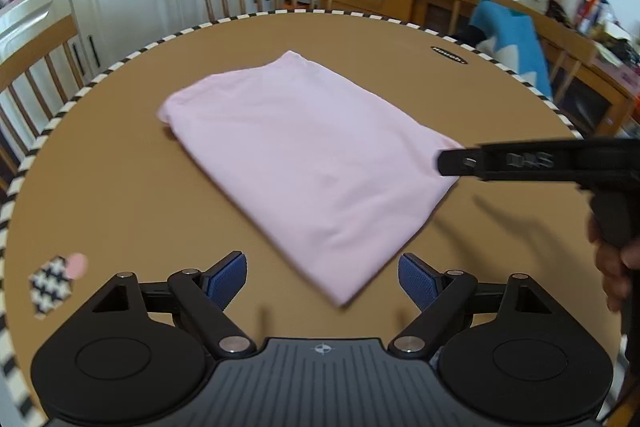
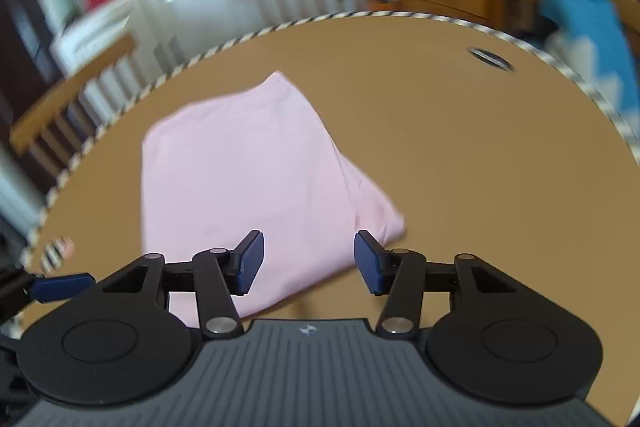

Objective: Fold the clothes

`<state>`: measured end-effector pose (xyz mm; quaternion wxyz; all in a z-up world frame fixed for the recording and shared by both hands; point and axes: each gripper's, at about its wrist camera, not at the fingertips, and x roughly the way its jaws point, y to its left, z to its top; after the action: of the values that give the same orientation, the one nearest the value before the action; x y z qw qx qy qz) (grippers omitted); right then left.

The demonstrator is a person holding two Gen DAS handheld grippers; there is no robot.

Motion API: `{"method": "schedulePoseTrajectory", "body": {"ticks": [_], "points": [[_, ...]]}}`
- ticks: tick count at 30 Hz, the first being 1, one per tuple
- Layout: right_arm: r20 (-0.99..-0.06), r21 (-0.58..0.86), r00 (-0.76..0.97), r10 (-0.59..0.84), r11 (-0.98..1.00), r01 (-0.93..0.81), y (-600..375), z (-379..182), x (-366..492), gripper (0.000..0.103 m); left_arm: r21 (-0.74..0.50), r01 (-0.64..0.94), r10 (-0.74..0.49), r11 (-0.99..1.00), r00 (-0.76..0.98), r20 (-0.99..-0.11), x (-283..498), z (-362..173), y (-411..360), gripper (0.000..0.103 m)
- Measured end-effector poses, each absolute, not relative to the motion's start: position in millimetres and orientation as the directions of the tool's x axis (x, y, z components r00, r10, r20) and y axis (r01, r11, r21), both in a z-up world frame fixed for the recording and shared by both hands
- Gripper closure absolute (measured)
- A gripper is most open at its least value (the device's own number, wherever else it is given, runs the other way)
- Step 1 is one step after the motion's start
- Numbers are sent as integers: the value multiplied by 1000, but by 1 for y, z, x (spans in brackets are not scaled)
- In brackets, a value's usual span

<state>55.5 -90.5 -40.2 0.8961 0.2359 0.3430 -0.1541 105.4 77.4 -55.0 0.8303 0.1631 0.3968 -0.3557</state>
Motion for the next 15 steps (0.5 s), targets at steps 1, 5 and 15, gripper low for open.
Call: {"method": "schedulePoseTrajectory", "body": {"ticks": [1, 5, 15], "points": [[-683, 344, 721, -121, 817, 463, -81, -41, 48, 51, -8, 731, -462, 682, 423, -780, 110, -55, 83, 18], [-689, 414, 714, -126, 740, 530, -65, -54, 36, 51, 0, 762, -464, 648, 395, -793, 130, -61, 88, 18], [-645, 657, 756, -116, 421, 625, -98, -90, 47, 50, 22, 850, -504, 526, 333, -797, 188, -60, 75, 18]]}}
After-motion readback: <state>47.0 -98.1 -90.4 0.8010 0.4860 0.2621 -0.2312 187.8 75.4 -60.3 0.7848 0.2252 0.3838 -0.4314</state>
